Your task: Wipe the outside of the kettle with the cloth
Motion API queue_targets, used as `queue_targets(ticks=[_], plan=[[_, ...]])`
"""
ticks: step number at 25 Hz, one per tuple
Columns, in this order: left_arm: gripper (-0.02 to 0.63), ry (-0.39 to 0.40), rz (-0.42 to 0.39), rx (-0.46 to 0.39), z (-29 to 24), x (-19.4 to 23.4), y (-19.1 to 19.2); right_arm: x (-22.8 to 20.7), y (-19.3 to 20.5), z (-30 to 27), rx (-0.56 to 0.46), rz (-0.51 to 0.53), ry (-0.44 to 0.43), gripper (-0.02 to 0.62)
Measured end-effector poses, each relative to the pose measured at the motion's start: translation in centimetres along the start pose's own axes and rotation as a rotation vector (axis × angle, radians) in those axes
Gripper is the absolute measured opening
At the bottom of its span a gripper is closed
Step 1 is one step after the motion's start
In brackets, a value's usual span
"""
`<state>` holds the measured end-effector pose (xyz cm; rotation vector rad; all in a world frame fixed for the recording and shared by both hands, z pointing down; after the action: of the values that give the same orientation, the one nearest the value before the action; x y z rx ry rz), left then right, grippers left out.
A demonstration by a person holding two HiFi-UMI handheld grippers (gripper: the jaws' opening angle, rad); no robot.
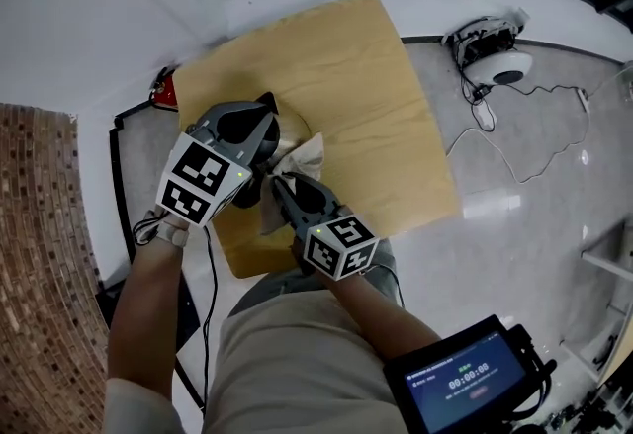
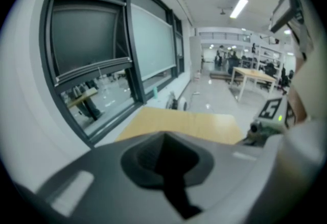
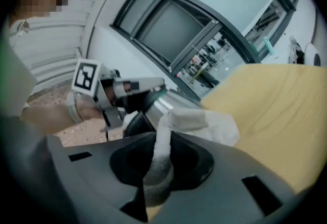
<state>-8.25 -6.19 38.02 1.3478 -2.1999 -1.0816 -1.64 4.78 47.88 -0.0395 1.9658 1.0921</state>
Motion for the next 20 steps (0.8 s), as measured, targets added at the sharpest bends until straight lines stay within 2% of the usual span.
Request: queue_targets(ticks=[3, 5, 8, 9, 10, 13, 14, 16, 18, 20], plan=[[-0.002, -0.005, -0.005, -0.004, -0.1, -0.3, -0.5, -2.9, 4.6, -1.1, 0.161, -0.063, 0.083, 0.071], [-0.002, -0.004, -0.01, -0.004, -0.3, -0.3, -0.5, -4.3, 6.1, -2.1, 0.212, -0.085, 0.106, 0.07], [-0.002, -0.045, -0.045, -0.027, 0.8, 0.1, -0.3, -5.6, 6.5, -3.0, 0.224, -0.095, 0.118, 0.069], [-0.002, -0.09, -0.02, -0.061, 2.0, 0.3, 0.1, -6.1, 6.1, -2.6, 0.213, -0.12, 0.123, 0.069], [-0.002, -0.133, 0.051, -0.114, 3.6, 0.4, 0.8, -6.6, 5.4, -2.0, 0.192, -0.151, 0.129, 0.069], [-0.002, -0.164, 0.394, -0.319, 8.5, -0.7, 4.2, -7.6, 1.7, 0.8, 0.083, -0.251, 0.124, 0.069], [-0.002, -0.17, 0.467, -0.362, 9.5, -1.4, 5.3, -7.9, -0.1, 1.5, 0.048, -0.27, 0.113, 0.069], [-0.002, -0.213, 0.529, -0.397, 10.1, -3.4, 6.9, -8.9, -4.7, 2.2, 0.011, -0.249, 0.077, 0.069], [-0.002, -0.256, 0.563, -0.423, 9.4, -5.8, 7.1, -9.6, -10.8, 1.8, 0.022, -0.148, 0.017, 0.067], [-0.002, -0.243, 0.551, -0.438, 9.2, -7.8, 6.7, -8.5, -16.3, 0.1, 0.051, -0.024, -0.088, 0.067]])
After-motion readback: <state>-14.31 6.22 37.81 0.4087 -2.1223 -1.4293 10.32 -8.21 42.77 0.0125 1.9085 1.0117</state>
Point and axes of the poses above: the fingertips, and each gripper's own axes: z backward along the fingers, x to its left, y out of its underside, the point moved 6 cm from there along z, backward along the fingers, and after that the axes turned 4 degrees about y, right-handed, at the moved point
